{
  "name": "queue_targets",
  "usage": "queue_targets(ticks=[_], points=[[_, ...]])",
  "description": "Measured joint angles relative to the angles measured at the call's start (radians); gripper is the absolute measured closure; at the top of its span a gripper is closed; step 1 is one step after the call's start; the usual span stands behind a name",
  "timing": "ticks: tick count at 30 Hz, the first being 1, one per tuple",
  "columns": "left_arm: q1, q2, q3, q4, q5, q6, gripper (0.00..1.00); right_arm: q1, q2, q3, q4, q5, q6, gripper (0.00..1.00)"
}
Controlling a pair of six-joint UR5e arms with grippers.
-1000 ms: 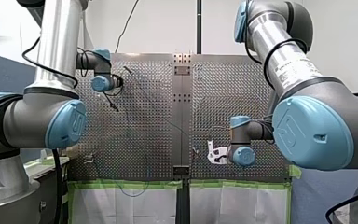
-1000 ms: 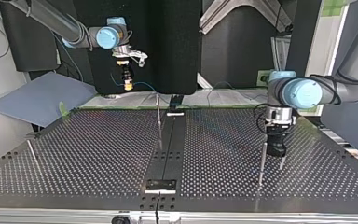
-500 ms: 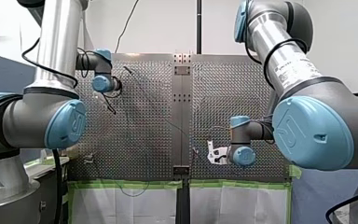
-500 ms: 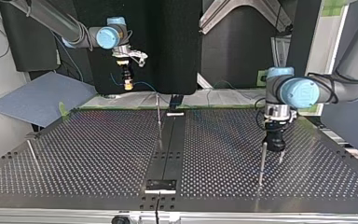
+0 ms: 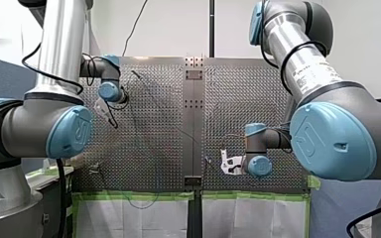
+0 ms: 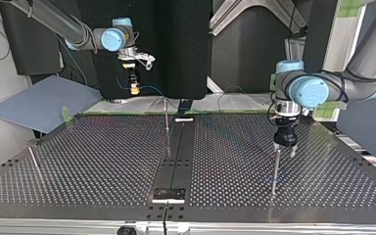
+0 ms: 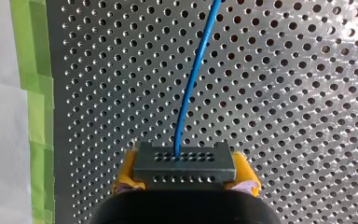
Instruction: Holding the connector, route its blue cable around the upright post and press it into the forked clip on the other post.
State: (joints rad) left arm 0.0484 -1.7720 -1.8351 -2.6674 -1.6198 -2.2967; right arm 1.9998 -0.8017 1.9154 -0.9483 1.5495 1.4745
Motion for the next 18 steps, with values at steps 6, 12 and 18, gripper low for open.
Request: queue_targets(ticks=[6,12,18], points=[[-0.009,0.049,-0.019,-0.055,-0.056,0.056,0.00,0.000,0.000,0.000,-0.001,0.000,0.000,1.00],[0.004,0.104,-0.008,-0.111,-0.090,0.112,0.00,-0.001,0.000,0.000,-0.003,0.000,0.003,1.00],[0.008,0.152,0.034,-0.159,-0.091,0.159,0.00,-0.001,0.000,0.000,-0.003,0.000,0.005,1.00]])
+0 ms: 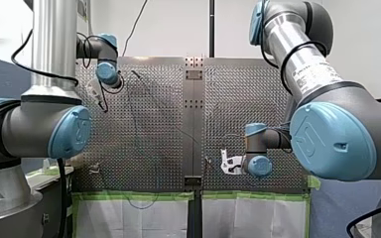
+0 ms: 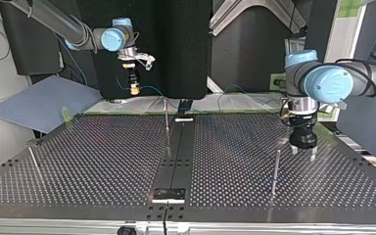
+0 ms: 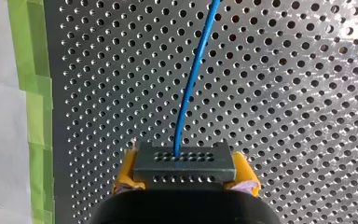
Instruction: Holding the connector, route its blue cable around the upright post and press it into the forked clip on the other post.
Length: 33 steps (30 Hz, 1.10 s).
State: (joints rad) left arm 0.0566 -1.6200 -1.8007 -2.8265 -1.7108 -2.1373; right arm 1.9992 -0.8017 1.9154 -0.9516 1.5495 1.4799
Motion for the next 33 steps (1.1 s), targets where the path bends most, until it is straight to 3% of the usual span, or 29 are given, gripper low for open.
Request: queue_targets(ticks=[10,21,33], points=[[-0.006,0.088,0.088,-0.088,-0.061,0.088,0.00,0.000,0.000,0.000,-0.002,-0.003,0.002,1.00],[-0.028,0.180,0.179,-0.179,-0.002,0.180,0.00,-0.001,0.000,-0.001,-0.002,-0.007,0.006,1.00],[-0.099,0.277,0.138,-0.277,-0.015,0.277,0.00,-0.003,0.000,0.000,-0.007,-0.012,0.010,1.00]])
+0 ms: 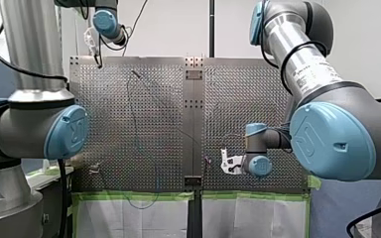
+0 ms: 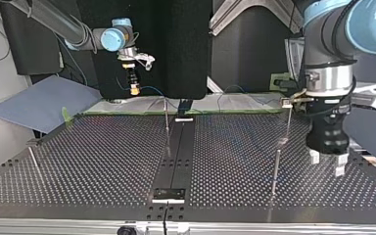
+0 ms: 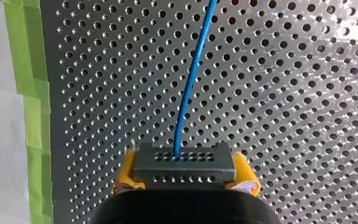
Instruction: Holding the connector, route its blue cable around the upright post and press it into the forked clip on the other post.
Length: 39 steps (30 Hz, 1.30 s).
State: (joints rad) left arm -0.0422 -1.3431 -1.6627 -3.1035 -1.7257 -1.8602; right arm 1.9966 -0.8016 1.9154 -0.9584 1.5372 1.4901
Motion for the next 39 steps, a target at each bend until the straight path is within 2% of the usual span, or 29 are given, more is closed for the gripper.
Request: queue_targets(ticks=[7,12,22,26,31,39], points=[[-0.017,0.013,-0.037,-0.060,-0.005,0.060,0.00,0.000,0.000,0.000,0.001,-0.004,0.000,1.00],[-0.015,0.001,-0.045,-0.111,-0.036,0.101,0.00,0.000,0.000,0.000,0.002,-0.005,0.000,1.00],[-0.006,-0.065,-0.044,-0.202,-0.074,0.113,0.00,0.000,0.000,0.000,0.003,-0.005,0.001,1.00],[-0.005,-0.071,-0.035,-0.235,-0.079,0.105,0.00,0.000,0.000,0.000,0.003,-0.005,0.001,1.00],[-0.005,-0.068,-0.012,-0.269,-0.060,0.092,0.00,0.000,0.000,-0.001,0.003,-0.005,0.001,1.00],[-0.006,-0.057,0.013,-0.263,0.011,0.070,0.00,0.001,0.000,-0.001,0.003,-0.005,0.001,1.00]])
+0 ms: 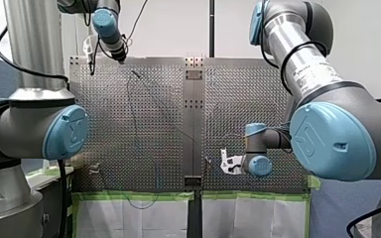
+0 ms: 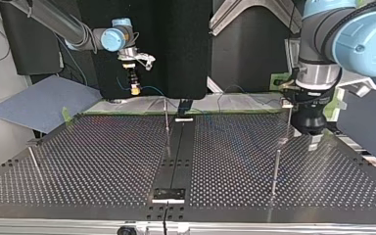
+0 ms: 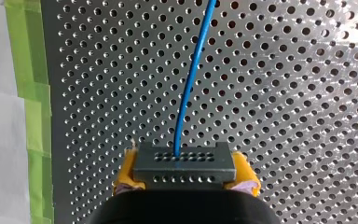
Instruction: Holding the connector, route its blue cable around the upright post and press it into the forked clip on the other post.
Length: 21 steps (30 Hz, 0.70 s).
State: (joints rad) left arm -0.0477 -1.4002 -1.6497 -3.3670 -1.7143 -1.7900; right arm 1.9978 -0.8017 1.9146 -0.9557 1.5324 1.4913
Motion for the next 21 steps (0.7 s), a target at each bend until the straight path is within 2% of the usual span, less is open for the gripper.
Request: queue_targets(ticks=[8,21], points=[[0.001,-0.001,0.001,0.008,0.026,-0.018,0.00,0.001,0.000,0.000,-0.002,0.000,0.000,1.00],[0.001,-0.002,0.000,0.002,-0.004,-0.049,0.00,-0.002,0.000,0.000,0.000,-0.001,0.000,1.00]])
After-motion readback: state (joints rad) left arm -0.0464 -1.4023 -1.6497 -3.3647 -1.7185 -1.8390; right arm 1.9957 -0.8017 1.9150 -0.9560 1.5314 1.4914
